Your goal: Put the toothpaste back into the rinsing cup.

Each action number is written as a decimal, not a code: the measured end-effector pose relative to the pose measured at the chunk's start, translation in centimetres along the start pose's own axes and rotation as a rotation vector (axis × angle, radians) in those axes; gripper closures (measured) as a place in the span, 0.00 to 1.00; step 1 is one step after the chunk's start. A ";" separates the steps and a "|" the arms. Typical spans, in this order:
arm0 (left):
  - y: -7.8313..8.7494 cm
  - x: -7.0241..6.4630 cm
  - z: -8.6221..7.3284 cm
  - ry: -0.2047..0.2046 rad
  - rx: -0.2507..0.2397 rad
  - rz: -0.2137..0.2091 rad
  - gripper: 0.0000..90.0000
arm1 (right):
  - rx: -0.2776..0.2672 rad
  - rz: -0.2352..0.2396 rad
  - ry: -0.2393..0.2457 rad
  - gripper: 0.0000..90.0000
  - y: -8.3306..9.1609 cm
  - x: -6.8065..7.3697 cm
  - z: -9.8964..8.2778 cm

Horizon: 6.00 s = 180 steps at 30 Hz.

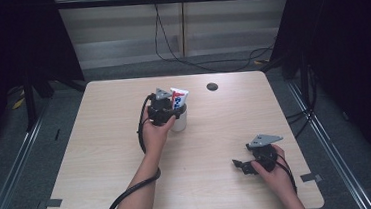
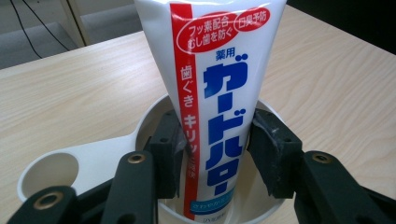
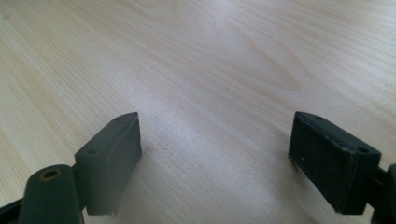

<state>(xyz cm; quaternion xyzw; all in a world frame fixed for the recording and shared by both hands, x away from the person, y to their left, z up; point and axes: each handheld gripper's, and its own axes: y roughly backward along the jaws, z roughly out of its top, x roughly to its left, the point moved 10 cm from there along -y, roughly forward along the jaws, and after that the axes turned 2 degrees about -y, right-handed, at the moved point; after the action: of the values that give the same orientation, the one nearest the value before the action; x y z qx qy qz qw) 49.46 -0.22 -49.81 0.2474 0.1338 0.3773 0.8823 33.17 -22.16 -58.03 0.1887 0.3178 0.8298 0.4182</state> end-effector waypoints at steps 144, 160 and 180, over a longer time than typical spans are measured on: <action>7.8 0.5 -4.9 0.070 0.034 -0.129 0.18 | 0.001 -0.001 -0.001 0.19 0.0 0.0 0.0; 8.2 1.0 -6.9 0.074 0.057 -0.120 0.18 | 0.000 -0.001 0.000 0.19 0.0 0.0 0.0; 8.5 1.3 -10.1 0.089 0.065 -0.120 0.19 | 0.000 0.000 -0.001 0.19 0.0 0.1 0.0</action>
<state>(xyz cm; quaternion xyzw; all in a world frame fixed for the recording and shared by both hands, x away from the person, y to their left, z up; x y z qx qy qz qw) 41.01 9.20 -53.75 0.2506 0.1997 0.3300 0.8879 33.10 -22.15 -58.02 0.1893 0.3177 0.8295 0.4185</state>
